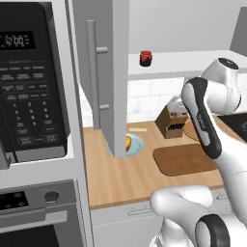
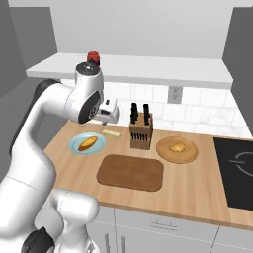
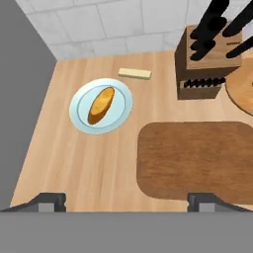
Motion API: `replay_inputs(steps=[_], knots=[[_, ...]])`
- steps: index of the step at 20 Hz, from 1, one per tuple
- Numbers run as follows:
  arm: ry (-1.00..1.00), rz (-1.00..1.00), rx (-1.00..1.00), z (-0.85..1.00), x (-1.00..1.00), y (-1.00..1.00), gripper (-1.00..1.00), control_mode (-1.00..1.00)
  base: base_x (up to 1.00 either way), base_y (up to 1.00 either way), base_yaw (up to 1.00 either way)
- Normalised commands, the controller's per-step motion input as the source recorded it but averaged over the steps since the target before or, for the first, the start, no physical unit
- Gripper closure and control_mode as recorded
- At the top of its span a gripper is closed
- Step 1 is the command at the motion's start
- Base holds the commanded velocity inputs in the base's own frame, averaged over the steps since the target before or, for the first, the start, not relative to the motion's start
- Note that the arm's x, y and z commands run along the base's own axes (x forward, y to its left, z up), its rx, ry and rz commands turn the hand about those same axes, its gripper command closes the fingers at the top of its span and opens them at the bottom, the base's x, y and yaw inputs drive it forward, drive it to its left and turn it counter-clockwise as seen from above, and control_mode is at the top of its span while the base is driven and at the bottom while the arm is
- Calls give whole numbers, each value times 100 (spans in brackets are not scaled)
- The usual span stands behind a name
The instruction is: From the different types of pastries on the counter, select a croissant and place it on the cutting board. Then retrieve a jar of jam from the cabinet and place it alongside the croissant on the cutting board.
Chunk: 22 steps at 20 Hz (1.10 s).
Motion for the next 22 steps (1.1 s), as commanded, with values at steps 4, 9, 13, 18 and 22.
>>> replay_inputs(steps=[4, 9, 13, 18, 22], knots=[[-9, 0, 0, -32, -100, -96, -100, -100, 0, 0, 0], [-1, 0, -7, -42, -87, -96, -100, -100, 0, 0, 0], [0, -10, -14, -26, -7, -85, -100, -100, 0, 0, 0], [6, -11, -6, -27, 30, -99, -100, -100, 0, 0, 0], [16, -10, -9, -2, 56, -71, -100, -100, 0, 0, 0]])
